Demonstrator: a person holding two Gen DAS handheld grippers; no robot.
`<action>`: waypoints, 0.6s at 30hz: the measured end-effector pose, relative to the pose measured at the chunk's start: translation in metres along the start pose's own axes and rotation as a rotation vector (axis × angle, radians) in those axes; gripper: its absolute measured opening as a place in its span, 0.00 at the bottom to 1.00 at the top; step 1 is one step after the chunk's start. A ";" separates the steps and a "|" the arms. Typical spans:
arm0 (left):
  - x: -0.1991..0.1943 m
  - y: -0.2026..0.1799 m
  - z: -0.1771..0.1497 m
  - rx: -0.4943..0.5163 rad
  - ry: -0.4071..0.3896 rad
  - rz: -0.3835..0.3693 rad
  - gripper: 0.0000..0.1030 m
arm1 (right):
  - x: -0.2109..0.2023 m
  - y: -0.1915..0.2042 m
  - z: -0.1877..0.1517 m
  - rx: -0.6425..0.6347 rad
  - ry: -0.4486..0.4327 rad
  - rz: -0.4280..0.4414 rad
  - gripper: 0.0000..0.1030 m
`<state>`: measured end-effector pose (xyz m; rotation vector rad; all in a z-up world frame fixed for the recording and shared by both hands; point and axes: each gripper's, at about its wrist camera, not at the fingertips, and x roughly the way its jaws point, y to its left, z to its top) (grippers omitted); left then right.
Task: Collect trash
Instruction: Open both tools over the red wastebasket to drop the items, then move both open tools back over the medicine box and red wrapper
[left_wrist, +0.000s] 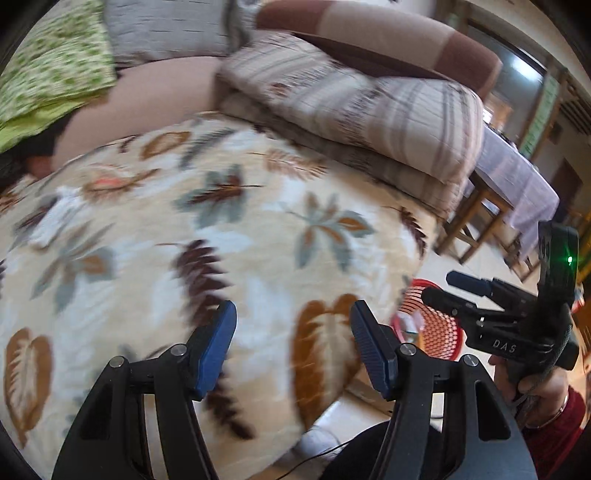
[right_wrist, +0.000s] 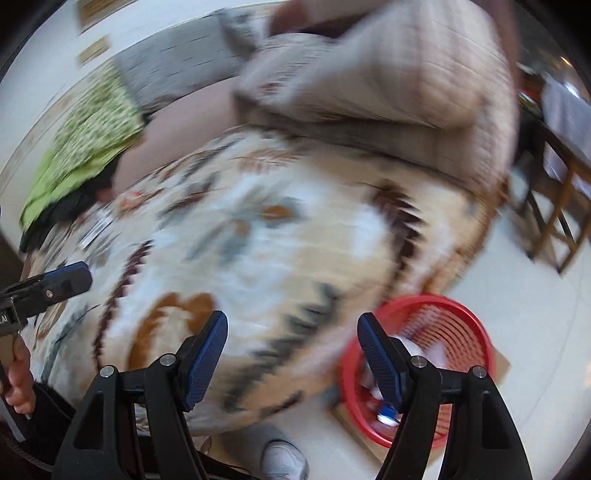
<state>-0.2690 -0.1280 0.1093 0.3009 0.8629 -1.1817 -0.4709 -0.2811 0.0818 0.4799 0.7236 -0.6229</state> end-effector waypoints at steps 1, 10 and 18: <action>-0.008 0.012 -0.002 -0.019 -0.011 0.010 0.62 | 0.002 0.012 0.004 -0.026 0.000 0.009 0.75; -0.056 0.121 0.002 -0.196 -0.096 0.162 0.68 | 0.024 0.114 0.053 -0.188 -0.005 0.126 0.75; -0.059 0.231 0.027 -0.386 -0.123 0.276 0.68 | 0.059 0.187 0.086 -0.165 0.002 0.270 0.75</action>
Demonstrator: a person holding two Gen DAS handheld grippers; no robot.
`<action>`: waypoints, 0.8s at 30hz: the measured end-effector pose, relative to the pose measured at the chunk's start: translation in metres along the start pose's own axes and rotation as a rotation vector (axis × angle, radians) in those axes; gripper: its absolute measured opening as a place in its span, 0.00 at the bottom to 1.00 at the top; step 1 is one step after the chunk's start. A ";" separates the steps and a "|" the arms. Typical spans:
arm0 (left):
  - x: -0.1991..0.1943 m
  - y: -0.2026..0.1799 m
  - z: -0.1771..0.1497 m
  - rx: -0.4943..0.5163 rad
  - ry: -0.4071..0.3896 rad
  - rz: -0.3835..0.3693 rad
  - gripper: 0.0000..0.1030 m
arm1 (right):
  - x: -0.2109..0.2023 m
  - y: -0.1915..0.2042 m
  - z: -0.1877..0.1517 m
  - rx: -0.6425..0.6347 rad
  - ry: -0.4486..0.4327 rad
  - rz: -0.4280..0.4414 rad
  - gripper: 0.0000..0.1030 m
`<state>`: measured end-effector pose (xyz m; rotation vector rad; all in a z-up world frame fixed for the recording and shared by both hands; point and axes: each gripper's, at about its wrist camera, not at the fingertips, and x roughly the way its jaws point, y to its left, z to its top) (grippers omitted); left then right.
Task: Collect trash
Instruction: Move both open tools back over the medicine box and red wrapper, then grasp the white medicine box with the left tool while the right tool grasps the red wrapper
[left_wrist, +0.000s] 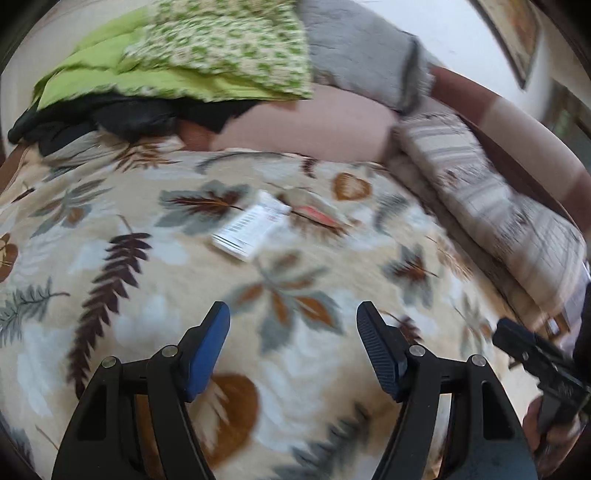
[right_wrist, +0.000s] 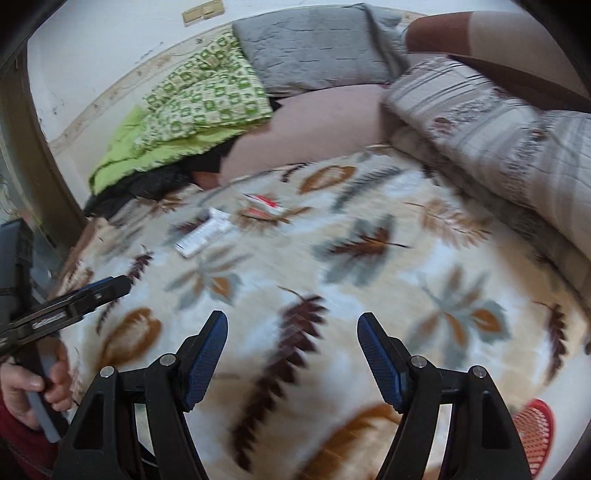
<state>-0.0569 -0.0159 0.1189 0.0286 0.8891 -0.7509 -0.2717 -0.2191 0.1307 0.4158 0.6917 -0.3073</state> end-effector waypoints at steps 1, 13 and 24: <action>0.007 0.005 0.006 -0.008 0.005 0.013 0.68 | 0.008 0.005 0.004 0.005 -0.001 0.016 0.75; 0.157 0.047 0.086 0.045 0.197 0.039 0.69 | 0.098 -0.010 -0.006 0.075 0.060 0.086 0.74; 0.194 0.026 0.067 0.158 0.195 0.156 0.52 | 0.098 -0.040 0.002 0.127 0.036 0.073 0.74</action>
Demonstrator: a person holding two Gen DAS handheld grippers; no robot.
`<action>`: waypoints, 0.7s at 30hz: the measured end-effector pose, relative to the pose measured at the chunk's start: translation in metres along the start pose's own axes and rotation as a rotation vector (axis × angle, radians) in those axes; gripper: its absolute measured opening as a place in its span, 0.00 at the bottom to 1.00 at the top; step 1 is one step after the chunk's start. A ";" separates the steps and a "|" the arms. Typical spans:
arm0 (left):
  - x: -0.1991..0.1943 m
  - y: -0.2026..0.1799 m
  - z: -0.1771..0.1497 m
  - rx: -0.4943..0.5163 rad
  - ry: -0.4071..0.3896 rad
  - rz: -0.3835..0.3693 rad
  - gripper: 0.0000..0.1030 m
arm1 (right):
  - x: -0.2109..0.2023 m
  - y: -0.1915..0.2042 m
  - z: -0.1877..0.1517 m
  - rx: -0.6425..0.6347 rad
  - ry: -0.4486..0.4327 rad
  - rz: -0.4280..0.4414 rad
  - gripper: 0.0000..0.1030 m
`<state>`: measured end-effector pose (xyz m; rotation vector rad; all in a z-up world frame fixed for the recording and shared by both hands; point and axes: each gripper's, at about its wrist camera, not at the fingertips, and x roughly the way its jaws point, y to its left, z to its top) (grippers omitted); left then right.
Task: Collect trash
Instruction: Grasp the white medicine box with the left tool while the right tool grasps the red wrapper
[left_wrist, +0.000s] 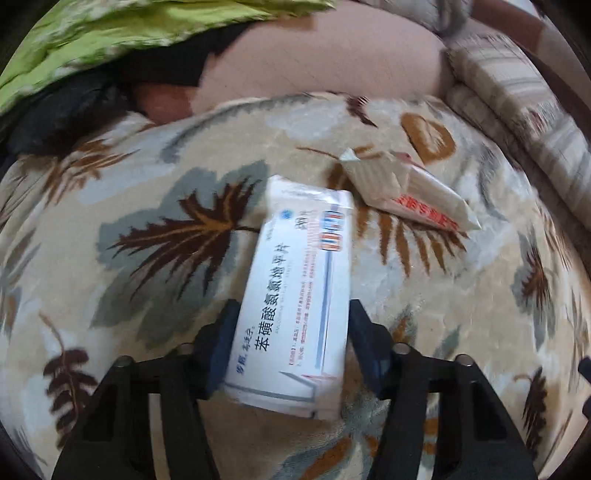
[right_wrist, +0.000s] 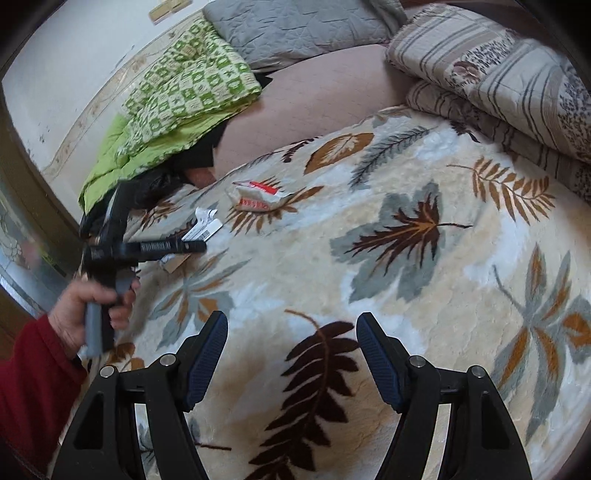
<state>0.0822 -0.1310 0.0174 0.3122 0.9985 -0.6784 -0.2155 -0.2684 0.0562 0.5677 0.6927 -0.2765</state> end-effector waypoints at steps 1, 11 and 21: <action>-0.003 0.000 -0.003 -0.030 -0.019 0.014 0.50 | 0.000 0.000 0.001 0.001 -0.002 -0.001 0.74; -0.103 -0.025 -0.050 -0.260 -0.214 0.155 0.50 | -0.001 0.013 0.001 -0.086 -0.015 -0.017 0.74; -0.099 -0.013 -0.067 -0.323 -0.238 0.206 0.50 | 0.029 0.061 0.055 -0.313 0.053 0.005 0.72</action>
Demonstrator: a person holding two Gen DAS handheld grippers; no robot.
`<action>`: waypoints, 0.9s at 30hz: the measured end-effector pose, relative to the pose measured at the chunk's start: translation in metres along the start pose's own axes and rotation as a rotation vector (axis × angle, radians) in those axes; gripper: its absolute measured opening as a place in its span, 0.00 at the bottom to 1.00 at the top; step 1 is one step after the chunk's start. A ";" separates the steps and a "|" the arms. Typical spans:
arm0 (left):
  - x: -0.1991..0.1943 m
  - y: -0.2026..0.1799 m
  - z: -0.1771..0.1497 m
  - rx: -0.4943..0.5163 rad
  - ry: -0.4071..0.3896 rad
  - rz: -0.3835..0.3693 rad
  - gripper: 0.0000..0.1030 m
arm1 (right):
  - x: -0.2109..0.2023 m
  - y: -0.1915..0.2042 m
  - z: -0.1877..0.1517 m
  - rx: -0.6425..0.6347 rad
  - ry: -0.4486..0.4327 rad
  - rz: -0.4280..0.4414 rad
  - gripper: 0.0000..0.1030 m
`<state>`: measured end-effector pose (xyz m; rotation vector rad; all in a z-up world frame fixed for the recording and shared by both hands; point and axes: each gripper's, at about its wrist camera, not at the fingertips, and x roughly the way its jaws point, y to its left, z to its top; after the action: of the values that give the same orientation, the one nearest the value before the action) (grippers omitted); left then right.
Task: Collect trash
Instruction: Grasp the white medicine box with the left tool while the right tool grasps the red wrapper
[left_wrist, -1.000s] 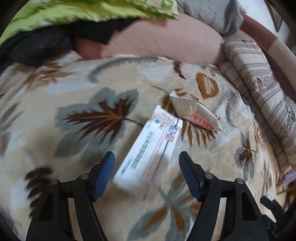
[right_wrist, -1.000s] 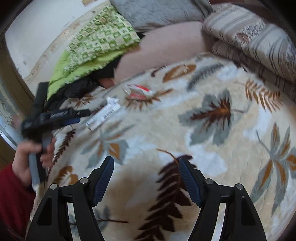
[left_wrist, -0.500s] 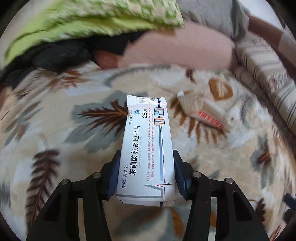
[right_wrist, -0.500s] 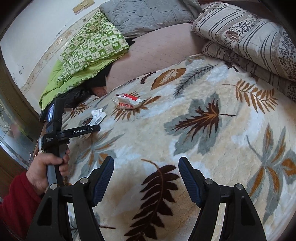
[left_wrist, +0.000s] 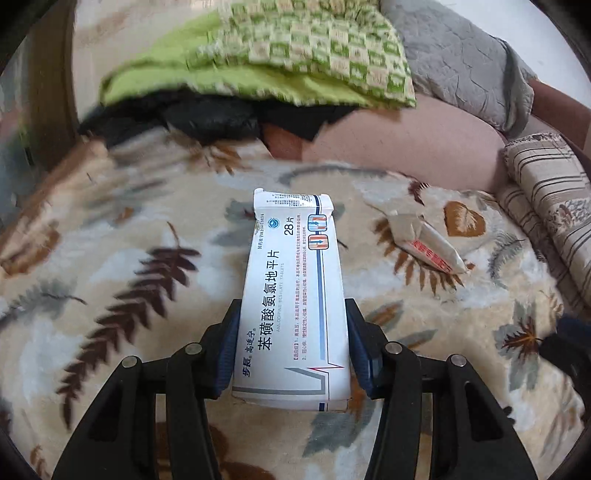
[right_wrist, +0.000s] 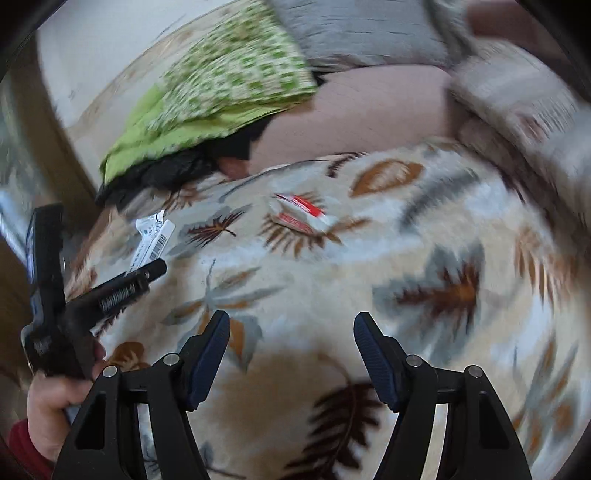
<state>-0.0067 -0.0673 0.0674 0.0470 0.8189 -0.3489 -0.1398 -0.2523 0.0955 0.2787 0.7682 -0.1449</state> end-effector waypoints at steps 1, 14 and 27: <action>0.004 0.000 0.004 -0.005 0.010 -0.019 0.50 | 0.008 0.004 0.011 -0.047 0.015 -0.016 0.72; 0.031 0.007 0.025 -0.011 -0.003 0.026 0.50 | 0.186 -0.002 0.106 -0.243 0.204 -0.036 0.72; 0.019 -0.009 0.018 0.021 -0.008 -0.043 0.50 | 0.111 -0.003 0.057 -0.007 0.101 -0.147 0.47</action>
<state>0.0149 -0.0843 0.0666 0.0472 0.8094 -0.3981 -0.0238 -0.2755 0.0553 0.2237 0.8893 -0.2679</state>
